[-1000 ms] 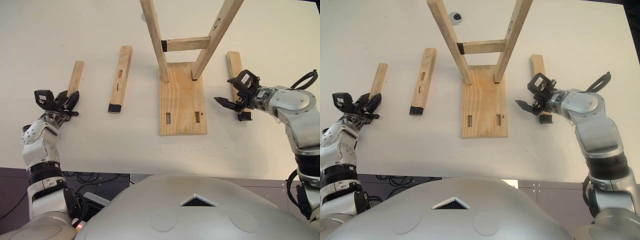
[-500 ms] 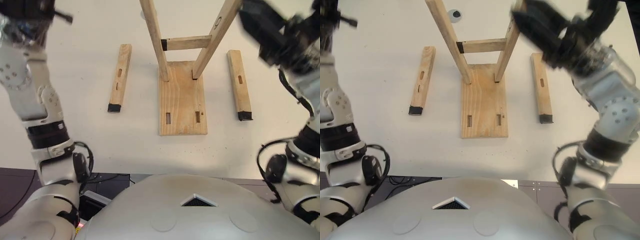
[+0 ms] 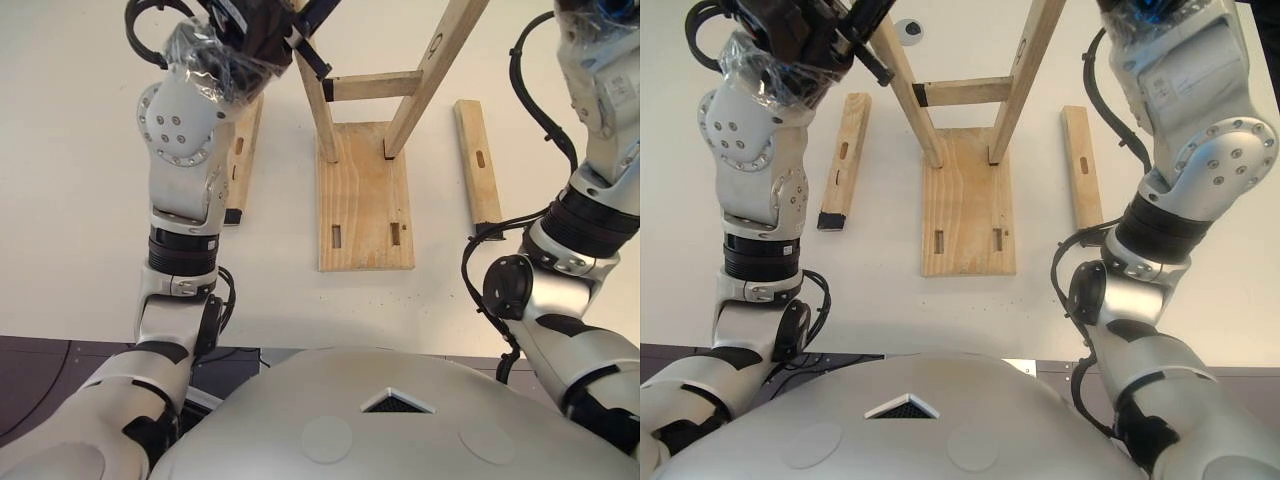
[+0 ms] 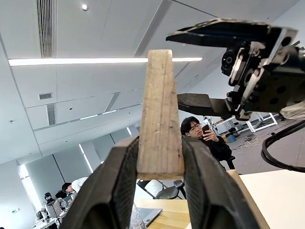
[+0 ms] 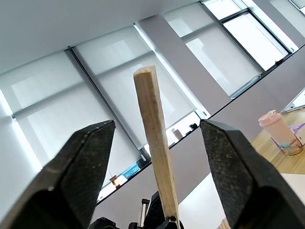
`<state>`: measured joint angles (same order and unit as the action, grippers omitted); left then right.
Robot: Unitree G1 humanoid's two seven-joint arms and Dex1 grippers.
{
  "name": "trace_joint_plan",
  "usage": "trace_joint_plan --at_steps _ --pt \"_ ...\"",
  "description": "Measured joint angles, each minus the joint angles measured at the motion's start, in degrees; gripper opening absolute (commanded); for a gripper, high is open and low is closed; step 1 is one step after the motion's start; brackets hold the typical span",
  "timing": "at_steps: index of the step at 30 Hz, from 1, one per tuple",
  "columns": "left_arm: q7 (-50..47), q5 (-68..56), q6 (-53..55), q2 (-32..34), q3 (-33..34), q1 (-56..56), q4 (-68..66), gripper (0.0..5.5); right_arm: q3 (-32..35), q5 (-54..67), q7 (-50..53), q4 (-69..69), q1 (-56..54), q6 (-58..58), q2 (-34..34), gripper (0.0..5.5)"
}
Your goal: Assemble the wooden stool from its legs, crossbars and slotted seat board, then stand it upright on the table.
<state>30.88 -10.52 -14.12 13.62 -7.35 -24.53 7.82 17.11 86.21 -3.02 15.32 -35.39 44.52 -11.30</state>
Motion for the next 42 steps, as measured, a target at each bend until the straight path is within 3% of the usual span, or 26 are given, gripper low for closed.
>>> trace_joint_plan --at_steps 9,12,15,16,20,23,25,29,32,35,38,42 --pt "0.83 0.47 -1.16 -0.11 -1.39 2.06 -0.46 1.25 -1.99 1.98 1.95 -0.64 -0.86 -1.57 -0.42 0.91" --pt "0.83 0.42 -1.31 -0.11 -1.4 2.15 0.21 1.25 -2.27 1.22 1.9 -0.78 -0.83 -1.99 -0.73 0.63" --pt "0.97 0.3 -1.27 -0.11 -1.4 2.18 0.55 1.25 -2.4 0.46 1.95 -0.77 -0.61 -2.2 -0.91 0.5" --pt "0.97 0.26 -1.16 -0.12 -1.39 2.31 0.8 1.61 -2.47 -0.25 1.95 -0.76 -0.52 -2.2 -0.97 0.45" --pt "1.16 -0.91 2.97 -0.32 -1.58 2.87 1.22 2.22 -3.13 -0.63 1.07 -0.83 -0.16 -1.6 -1.07 0.39" --pt "1.12 -1.09 6.52 0.03 -1.65 5.38 1.16 2.64 1.17 -1.88 0.73 -2.49 1.4 -2.73 -5.14 0.39" --pt "-0.38 -1.1 8.27 -0.16 -0.96 7.33 1.53 2.83 7.43 -2.83 0.64 -4.22 3.69 -4.78 -8.48 0.39" --pt "-10.58 -1.66 8.36 -1.27 9.02 10.38 4.55 2.83 14.15 -13.96 -3.93 -5.88 13.99 -10.88 -15.13 0.39" --pt "-18.33 -3.42 8.65 -1.1 19.63 12.35 6.58 2.83 10.44 -28.32 -9.2 -4.86 25.52 -15.81 -16.32 0.39" --pt "-21.4 -8.26 12.14 -1.07 25.1 12.8 5.88 2.83 5.07 -39.21 -11.42 -3.36 30.44 -21.99 -15.69 0.39" --pt "-22.76 -9.82 13.96 -2.6 25.65 13.63 5.22 2.83 -0.11 -45.48 -13.17 -4.75 33.66 -24.89 -11.28 0.39" --pt "-22.8 -9.8 14.62 -3.25 24.4 14.06 5.03 2.83 -1.2 -48.29 -14.51 -7.65 35.06 -27.0 -9.2 0.39"
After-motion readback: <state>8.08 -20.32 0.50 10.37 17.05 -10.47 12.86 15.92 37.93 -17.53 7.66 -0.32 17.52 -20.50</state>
